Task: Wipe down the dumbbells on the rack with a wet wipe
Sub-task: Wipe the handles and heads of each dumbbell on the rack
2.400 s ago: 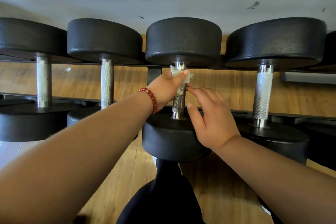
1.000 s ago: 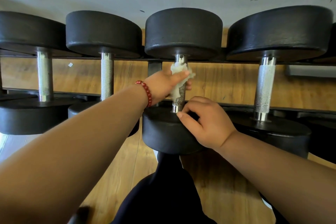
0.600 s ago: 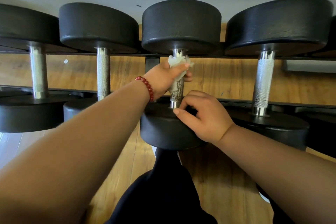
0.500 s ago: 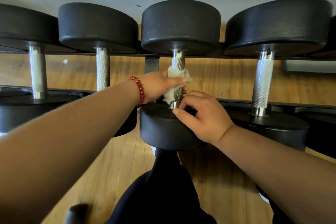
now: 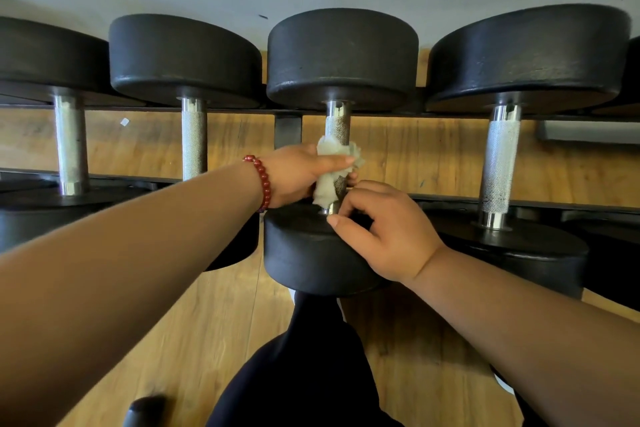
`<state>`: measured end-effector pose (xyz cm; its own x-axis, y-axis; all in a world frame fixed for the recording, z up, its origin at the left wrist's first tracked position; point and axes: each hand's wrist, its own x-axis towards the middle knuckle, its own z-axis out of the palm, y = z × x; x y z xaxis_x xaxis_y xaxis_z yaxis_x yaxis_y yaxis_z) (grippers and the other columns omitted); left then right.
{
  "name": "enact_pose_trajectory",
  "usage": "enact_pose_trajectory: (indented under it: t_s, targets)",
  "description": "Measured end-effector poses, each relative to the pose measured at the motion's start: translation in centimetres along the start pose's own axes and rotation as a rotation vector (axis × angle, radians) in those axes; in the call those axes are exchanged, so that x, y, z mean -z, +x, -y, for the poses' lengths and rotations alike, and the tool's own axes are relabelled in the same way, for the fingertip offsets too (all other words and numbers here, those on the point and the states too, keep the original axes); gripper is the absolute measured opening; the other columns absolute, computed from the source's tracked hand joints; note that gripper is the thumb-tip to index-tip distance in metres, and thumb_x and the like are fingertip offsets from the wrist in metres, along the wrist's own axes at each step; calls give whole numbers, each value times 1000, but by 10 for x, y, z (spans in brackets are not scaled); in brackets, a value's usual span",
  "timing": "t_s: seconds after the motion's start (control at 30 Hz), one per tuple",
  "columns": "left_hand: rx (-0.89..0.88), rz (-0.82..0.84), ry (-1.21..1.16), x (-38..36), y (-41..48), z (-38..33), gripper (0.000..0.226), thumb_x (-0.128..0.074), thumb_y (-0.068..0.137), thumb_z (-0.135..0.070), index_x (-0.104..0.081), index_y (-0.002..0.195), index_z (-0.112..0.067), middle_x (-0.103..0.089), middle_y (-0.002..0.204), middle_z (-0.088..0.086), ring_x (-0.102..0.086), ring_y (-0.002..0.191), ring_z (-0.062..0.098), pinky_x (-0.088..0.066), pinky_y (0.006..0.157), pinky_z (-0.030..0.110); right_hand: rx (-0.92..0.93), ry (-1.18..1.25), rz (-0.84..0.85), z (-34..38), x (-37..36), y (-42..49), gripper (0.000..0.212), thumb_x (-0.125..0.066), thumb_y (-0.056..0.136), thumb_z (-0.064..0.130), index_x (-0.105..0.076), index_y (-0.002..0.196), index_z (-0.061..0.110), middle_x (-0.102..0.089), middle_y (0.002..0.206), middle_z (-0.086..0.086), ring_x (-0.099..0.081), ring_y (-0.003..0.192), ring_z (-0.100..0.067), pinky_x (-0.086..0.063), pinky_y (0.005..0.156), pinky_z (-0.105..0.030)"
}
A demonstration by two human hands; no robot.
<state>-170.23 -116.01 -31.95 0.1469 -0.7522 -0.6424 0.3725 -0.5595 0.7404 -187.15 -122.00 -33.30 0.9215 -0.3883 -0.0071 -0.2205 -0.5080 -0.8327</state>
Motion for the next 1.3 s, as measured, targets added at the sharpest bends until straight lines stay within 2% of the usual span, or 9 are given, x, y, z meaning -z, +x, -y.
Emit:
enact_pose_trajectory:
  t_s: [0.17,0.37,0.6,0.77,0.87,0.97,1.07,1.2,1.3]
  targets:
    - [-170,-199,-52,-6,13,-19,25,-54,97,-22,-58,117,-9,-67,96,0,-65,96,12,-53,87,29,-24,-20,12,2,1,-1,51,-41,82,61,-63,75,16,-55,78,7,-52,78,-11,-46,66,-36]
    - [-35,-65,489,2,-10,10,23,-57,95,-39,-62,111,-23,-69,110,4,-64,108,20,-47,103,44,-14,-18,25,3,1,0,49,-41,82,59,-64,76,17,-53,79,11,-52,80,-10,-45,68,-32]
    - [-59,-121,38,-4,-7,-6,66,-71,77,-45,-52,129,-9,-61,128,15,-60,117,22,-47,104,43,-17,-24,28,3,2,0,50,-40,83,60,-63,75,16,-55,79,9,-53,79,-11,-47,68,-36]
    - [-180,-342,61,-12,16,-14,38,-64,89,-44,-65,104,-10,-75,92,3,-71,97,19,-51,99,43,-12,-26,23,3,2,0,50,-40,83,60,-63,76,16,-55,78,7,-53,78,-12,-47,67,-37]
    - [-137,-273,149,-15,14,-12,31,-58,94,-40,-65,98,-11,-75,87,3,-72,92,18,-52,96,39,-10,-16,19,1,1,0,50,-41,83,59,-64,76,15,-56,80,6,-54,81,-13,-46,68,-36]
    - [-12,-164,402,-7,3,-6,46,-60,83,-61,-70,98,-18,-75,98,0,-69,100,17,-49,101,40,-5,-6,14,-1,-1,-1,48,-43,84,59,-65,76,16,-58,82,7,-57,95,-12,-46,74,-32]
    - [-14,-183,375,-3,6,-11,77,-68,60,-77,-70,107,-16,-75,100,-2,-69,101,17,-50,99,42,-12,3,1,0,0,-1,50,-42,83,59,-64,75,15,-56,79,7,-54,84,-12,-46,69,-33]
    - [-132,-314,-14,-8,29,-27,30,-72,86,-32,-66,101,-7,-74,90,5,-71,89,16,-55,91,35,-24,-29,8,3,0,-1,50,-40,82,60,-62,74,15,-52,77,9,-51,79,-11,-46,67,-36]
    - [-108,-242,-16,-13,27,-20,17,-63,93,-25,-62,93,-8,-72,80,3,-71,79,11,-57,81,26,-14,-14,2,2,0,-1,50,-41,82,59,-62,75,15,-54,78,8,-51,79,-12,-46,67,-37]
